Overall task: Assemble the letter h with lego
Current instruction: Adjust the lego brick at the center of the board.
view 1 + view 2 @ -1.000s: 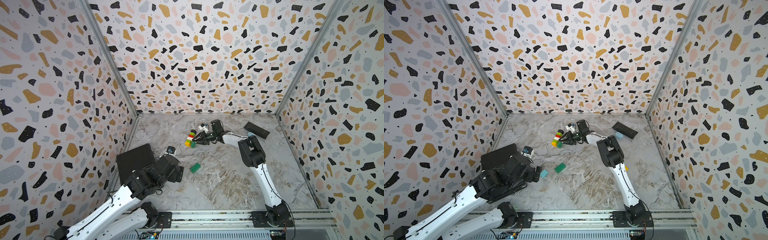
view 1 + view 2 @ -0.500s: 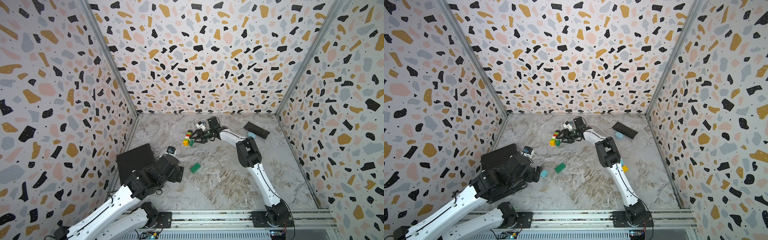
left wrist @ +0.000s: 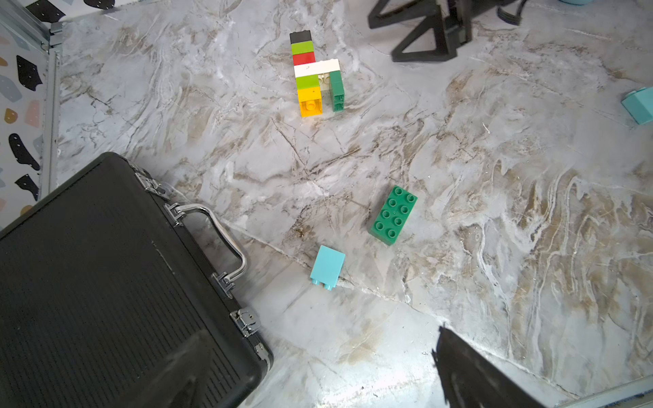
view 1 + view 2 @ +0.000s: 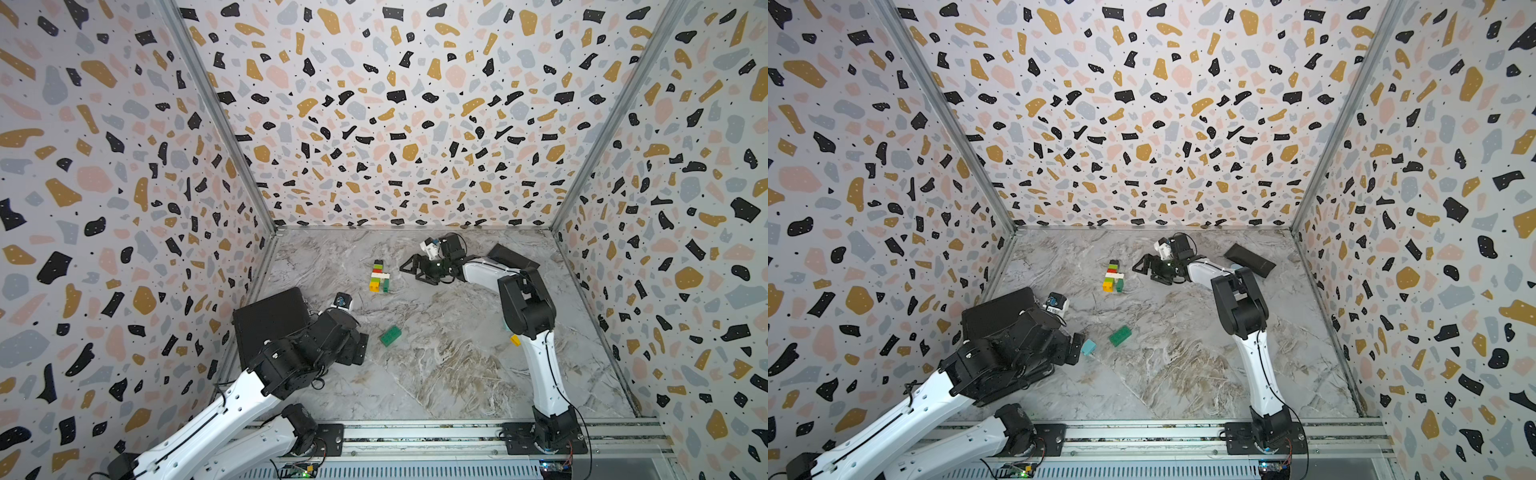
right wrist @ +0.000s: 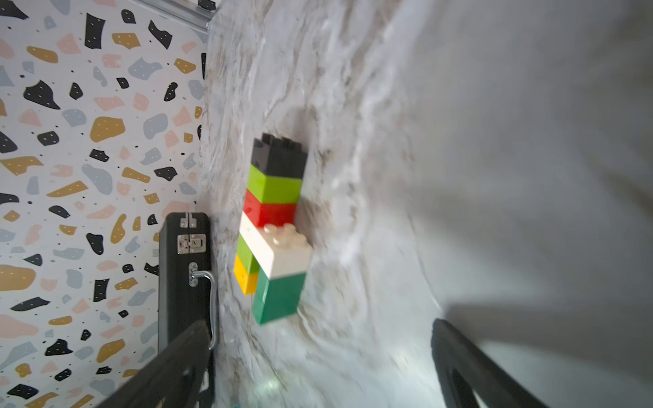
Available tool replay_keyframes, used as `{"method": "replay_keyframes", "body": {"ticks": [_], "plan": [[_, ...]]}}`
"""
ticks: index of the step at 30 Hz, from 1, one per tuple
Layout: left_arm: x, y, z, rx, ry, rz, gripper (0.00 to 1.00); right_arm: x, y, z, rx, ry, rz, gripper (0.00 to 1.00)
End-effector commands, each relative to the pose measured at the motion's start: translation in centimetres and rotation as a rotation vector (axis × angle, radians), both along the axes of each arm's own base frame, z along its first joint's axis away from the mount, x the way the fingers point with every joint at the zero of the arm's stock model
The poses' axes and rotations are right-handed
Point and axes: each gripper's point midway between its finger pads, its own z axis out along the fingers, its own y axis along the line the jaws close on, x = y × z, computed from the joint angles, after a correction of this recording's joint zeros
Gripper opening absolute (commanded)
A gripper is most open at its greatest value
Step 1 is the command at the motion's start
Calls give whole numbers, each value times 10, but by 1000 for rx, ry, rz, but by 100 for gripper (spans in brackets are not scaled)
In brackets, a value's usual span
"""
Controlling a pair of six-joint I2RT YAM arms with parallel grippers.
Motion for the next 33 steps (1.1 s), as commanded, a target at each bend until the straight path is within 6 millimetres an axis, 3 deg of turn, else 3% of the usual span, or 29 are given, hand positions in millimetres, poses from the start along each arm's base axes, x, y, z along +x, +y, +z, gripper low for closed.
{"method": "replay_keyframes", "body": {"ticks": [1,9,13,15,18,20,22,28,31,33], "plan": [[2,-2,12,-22,-18,-8,99,-13,-23,31,-35,-234,-80,100],[5,-4,4,0,16,-2,99,-91,-108,56,-206,-438,-240,100],[9,-1,0,14,35,15,99,-118,-134,76,-142,-513,-328,100],[10,-2,-4,19,48,19,99,-126,-159,74,-138,-460,-436,100],[11,-5,-12,38,81,7,99,-133,-214,54,-404,-363,-614,95],[11,-6,-15,51,97,4,99,-149,-260,33,-687,-216,-692,95],[11,-7,-18,58,107,2,99,-168,-287,25,-873,-93,-701,94],[11,-12,-21,47,120,-18,99,-191,-303,4,-1005,-6,-628,90],[10,-15,-22,42,130,-28,99,-193,-311,-10,-1000,63,-627,88],[9,-17,-23,35,137,-40,99,-192,-316,-17,-995,91,-643,81]]}}
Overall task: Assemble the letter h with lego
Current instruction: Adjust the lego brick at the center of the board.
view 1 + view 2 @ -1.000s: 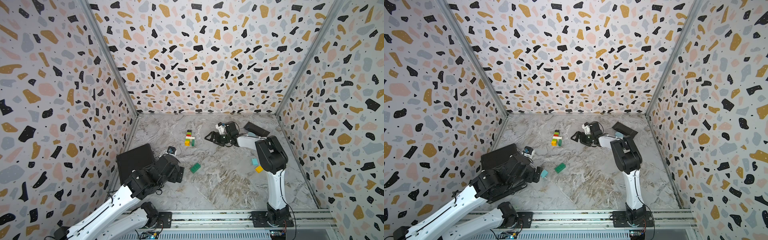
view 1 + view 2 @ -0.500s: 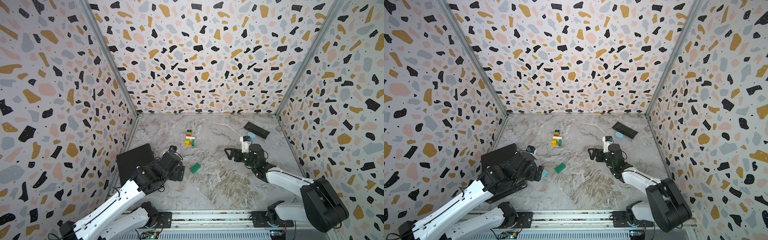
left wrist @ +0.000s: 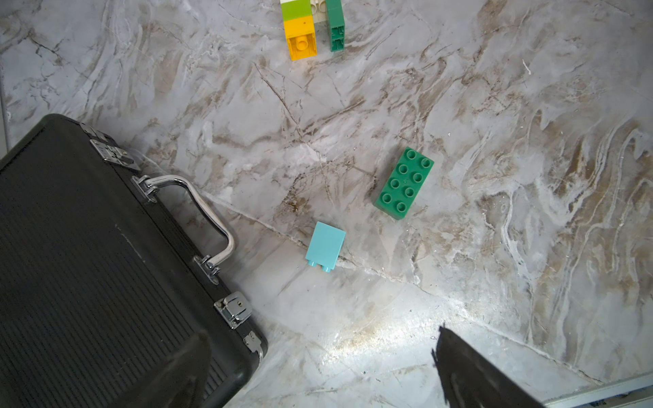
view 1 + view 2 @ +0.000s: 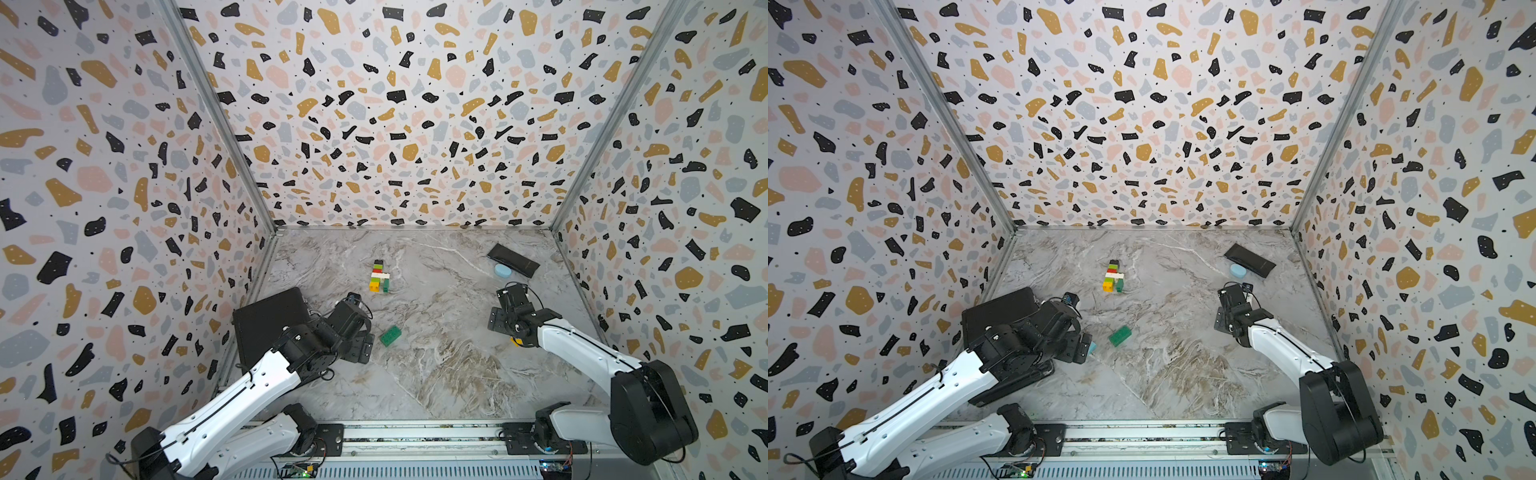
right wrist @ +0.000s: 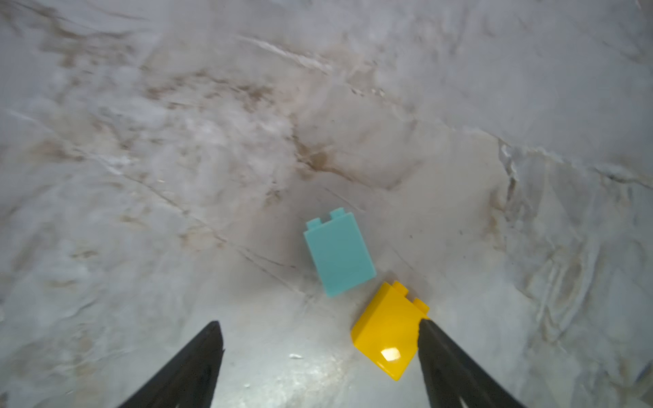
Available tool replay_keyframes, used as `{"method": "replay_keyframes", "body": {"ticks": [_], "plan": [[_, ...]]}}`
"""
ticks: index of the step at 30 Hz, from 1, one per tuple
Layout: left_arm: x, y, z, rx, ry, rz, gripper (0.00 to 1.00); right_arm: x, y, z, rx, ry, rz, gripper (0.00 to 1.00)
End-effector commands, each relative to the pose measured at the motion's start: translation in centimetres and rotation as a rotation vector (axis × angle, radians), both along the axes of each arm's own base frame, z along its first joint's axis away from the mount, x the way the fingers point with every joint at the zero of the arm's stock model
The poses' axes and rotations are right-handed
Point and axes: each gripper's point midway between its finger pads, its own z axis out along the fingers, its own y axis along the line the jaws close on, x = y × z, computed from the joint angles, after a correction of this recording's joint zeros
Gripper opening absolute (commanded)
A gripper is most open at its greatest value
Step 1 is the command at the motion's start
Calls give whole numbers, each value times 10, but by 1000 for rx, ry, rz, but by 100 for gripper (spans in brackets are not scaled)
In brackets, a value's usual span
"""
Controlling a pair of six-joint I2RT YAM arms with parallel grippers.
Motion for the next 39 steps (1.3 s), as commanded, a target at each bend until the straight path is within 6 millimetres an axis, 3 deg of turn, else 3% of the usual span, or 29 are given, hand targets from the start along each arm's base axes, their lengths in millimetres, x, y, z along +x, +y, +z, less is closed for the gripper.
{"method": "replay_keyframes", "body": {"ticks": [1,12,30,39], "plan": [[3,-8,11,-41,-17,-24,99,-13,-18,-11,-47,71,-37,80],[1,-12,13,-65,-15,-45,99,12,-9,-16,-24,45,38,73],[-2,-20,9,-80,11,-84,99,28,0,-34,69,143,79,56],[-2,-21,7,-77,17,-88,100,28,2,-38,77,161,89,39]]}}
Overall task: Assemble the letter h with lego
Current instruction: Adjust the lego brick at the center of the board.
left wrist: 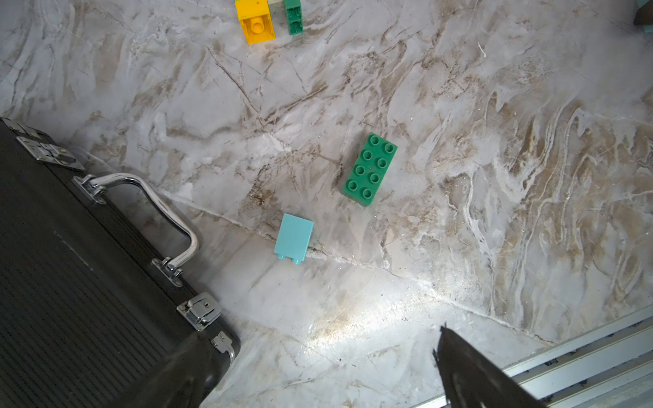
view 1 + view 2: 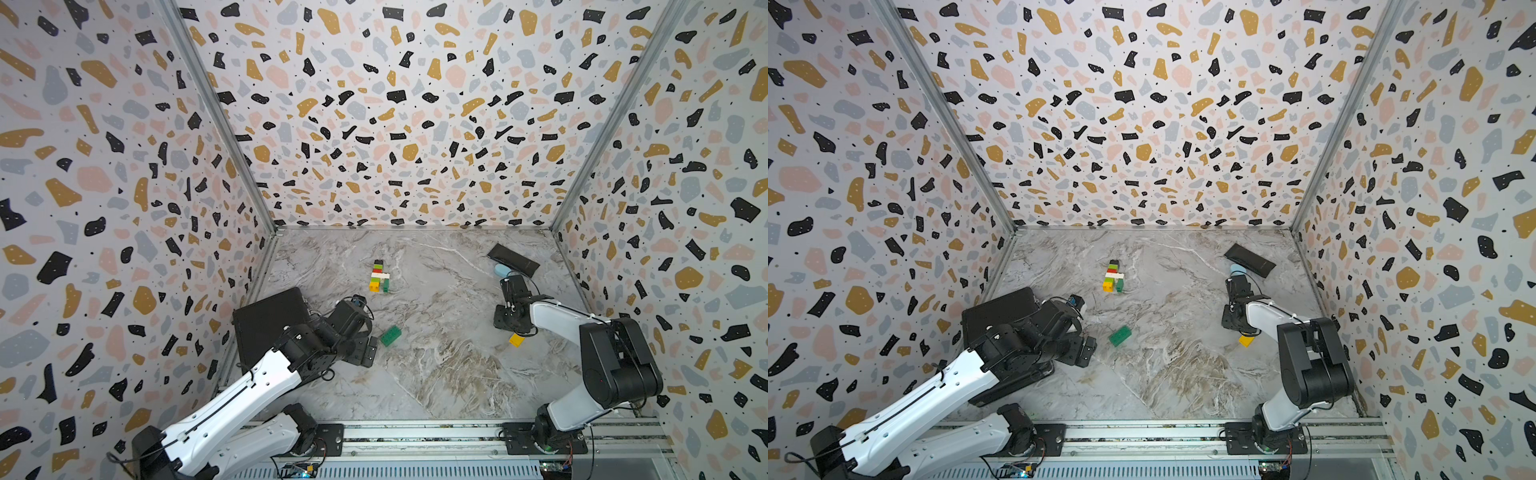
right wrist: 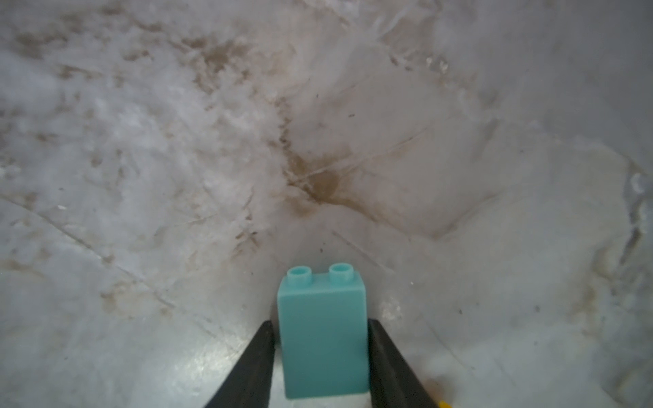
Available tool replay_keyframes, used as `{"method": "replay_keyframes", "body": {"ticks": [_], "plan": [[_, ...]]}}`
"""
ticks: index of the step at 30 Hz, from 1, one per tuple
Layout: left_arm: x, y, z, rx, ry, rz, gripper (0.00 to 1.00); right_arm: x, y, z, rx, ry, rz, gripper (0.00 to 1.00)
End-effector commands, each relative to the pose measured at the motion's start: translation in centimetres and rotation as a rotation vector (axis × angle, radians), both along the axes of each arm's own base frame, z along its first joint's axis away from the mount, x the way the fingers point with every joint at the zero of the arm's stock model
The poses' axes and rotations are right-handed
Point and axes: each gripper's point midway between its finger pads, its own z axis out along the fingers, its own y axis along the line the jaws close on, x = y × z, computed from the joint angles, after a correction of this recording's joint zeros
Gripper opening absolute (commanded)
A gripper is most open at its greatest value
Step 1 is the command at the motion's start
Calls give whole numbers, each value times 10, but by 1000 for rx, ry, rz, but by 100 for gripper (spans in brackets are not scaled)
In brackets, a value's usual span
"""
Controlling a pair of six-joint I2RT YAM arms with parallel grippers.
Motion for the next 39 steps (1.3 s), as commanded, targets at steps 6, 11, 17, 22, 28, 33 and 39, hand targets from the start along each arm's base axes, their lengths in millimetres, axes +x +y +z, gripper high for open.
{"method": "replay_keyframes", "body": {"ticks": [6,11,17,22,28,33,39], "plan": [[5,-8,10,-31,-31,-26,99,-4,3,-2,17,29,16,27],[7,-8,7,-19,-22,-23,98,4,38,13,186,-70,106,19],[12,1,9,18,-17,47,100,-3,144,73,478,-369,502,18],[4,-48,23,-233,144,24,100,-39,205,111,667,-526,815,17],[25,-99,44,-667,302,40,89,-74,236,140,822,-632,1018,15],[39,-134,51,-829,444,-30,81,-91,251,145,850,-640,1105,13],[43,-158,53,-901,559,-109,67,-99,259,145,839,-625,1152,12]]}}
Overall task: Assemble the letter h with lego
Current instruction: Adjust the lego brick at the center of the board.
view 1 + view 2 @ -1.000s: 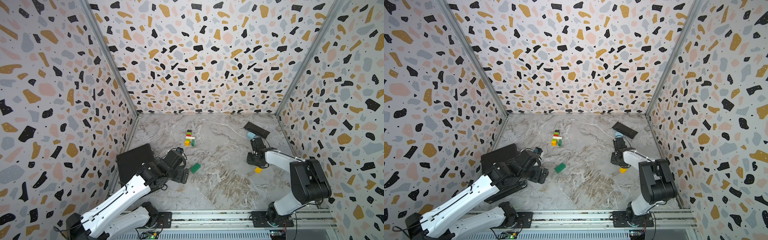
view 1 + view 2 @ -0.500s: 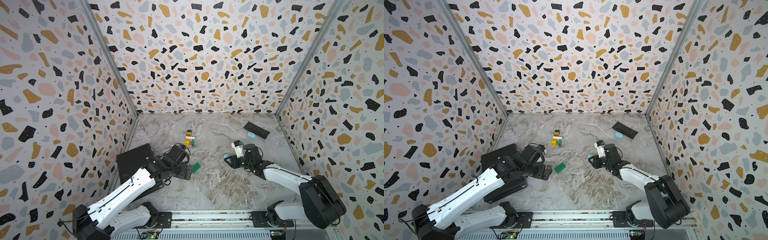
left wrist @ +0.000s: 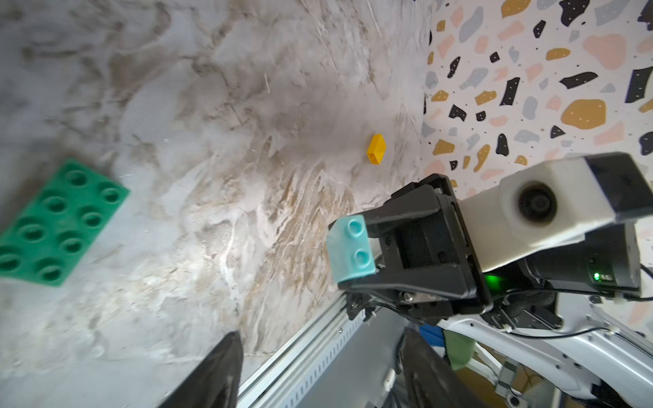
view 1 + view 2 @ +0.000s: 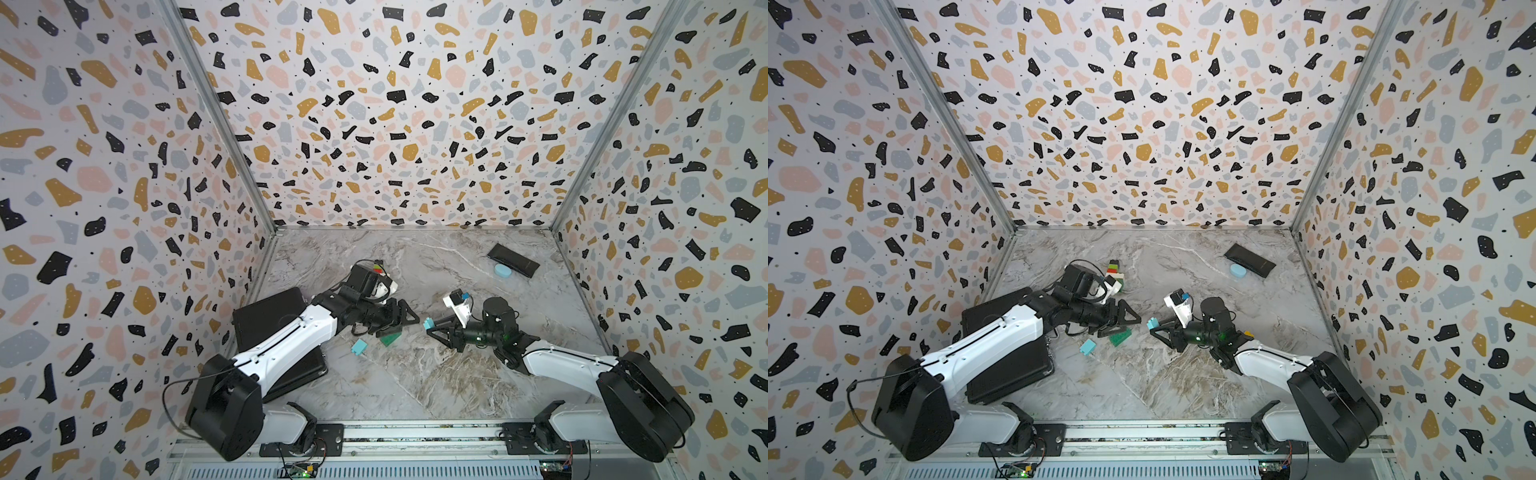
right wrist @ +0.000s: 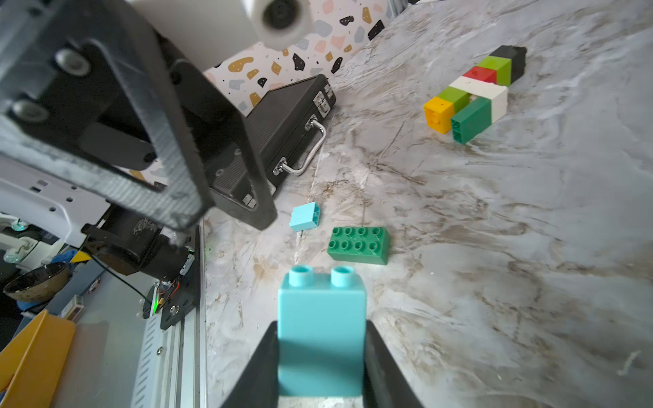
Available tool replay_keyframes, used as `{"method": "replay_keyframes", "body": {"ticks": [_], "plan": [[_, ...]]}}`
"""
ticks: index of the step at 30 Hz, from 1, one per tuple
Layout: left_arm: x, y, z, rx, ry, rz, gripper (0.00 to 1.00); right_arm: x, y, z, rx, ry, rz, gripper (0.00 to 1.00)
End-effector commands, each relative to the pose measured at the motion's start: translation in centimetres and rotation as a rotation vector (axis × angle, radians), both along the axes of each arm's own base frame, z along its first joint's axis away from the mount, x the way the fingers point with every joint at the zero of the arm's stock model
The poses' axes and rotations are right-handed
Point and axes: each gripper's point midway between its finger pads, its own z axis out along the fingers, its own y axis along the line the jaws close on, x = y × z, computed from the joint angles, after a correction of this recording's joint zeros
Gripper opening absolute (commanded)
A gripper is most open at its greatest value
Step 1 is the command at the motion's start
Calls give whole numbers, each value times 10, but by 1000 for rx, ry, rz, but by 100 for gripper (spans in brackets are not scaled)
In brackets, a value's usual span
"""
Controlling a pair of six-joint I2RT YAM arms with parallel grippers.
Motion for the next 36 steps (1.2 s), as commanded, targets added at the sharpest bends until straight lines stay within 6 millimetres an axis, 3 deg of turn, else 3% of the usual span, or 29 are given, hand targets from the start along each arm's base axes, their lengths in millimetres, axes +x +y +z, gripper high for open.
{"method": "replay_keyframes", "body": {"ticks": [1,8,16,25,28,31,36], "plan": [[3,-20,39,-156,-33,-77,66,-3,7,20,29,-70,46,11],[-1,-30,25,-160,55,-120,58,-6,9,20,21,-71,58,11],[-8,-37,9,-133,106,-152,56,-7,11,18,7,-67,66,11],[-9,-40,-6,-106,153,-157,28,-11,13,17,-6,-68,84,11],[-7,-39,-9,-90,151,-150,14,-12,14,16,-15,-63,86,12],[-4,-34,-8,-50,122,-130,3,-9,13,14,-26,-59,69,22],[11,-17,-7,65,14,-38,0,1,3,16,-31,-94,-32,57]]}}
